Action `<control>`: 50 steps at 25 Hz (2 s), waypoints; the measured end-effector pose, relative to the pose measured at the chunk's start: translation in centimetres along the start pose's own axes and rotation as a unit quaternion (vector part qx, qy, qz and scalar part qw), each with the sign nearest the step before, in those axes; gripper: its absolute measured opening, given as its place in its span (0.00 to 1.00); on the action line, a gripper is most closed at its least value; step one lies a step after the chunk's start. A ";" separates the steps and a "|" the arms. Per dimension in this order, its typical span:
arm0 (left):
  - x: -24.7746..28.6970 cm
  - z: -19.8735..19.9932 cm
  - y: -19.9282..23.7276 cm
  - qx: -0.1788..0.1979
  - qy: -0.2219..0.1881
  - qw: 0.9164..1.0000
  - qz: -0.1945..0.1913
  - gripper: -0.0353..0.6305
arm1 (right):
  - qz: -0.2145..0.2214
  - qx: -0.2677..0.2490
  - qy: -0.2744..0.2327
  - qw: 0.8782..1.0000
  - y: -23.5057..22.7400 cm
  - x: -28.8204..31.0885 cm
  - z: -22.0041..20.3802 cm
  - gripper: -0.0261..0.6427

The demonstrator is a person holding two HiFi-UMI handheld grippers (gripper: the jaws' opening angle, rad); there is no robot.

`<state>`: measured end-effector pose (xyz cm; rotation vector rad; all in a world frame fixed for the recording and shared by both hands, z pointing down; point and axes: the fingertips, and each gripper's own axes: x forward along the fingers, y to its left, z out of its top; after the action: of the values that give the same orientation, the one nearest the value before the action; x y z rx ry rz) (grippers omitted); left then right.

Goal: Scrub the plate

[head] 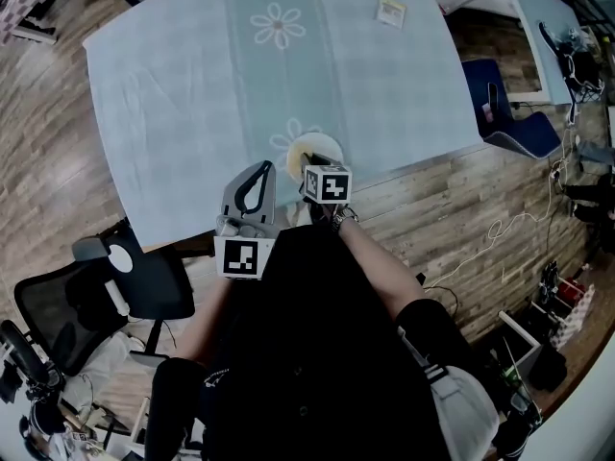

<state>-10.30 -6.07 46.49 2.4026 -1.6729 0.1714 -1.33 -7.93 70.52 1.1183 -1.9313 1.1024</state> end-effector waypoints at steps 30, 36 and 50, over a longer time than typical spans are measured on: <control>3.9 -0.1 -4.6 0.018 0.006 0.995 -0.102 0.07 | -0.083 0.016 -0.016 0.996 -5.8 -2.3 -0.7 0.12; 4.6 0.0 -5.3 0.019 0.006 0.993 -0.120 0.07 | -0.103 0.019 -0.019 0.994 -6.8 -2.9 -0.7 0.12; 5.4 0.2 -6.9 0.016 0.005 0.988 -0.156 0.07 | -0.144 0.030 -0.032 0.989 -8.8 -4.8 -1.0 0.12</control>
<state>-1.93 -8.71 46.76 2.6419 -1.2753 0.1599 8.73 -7.90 70.02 1.4304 -1.7237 0.9813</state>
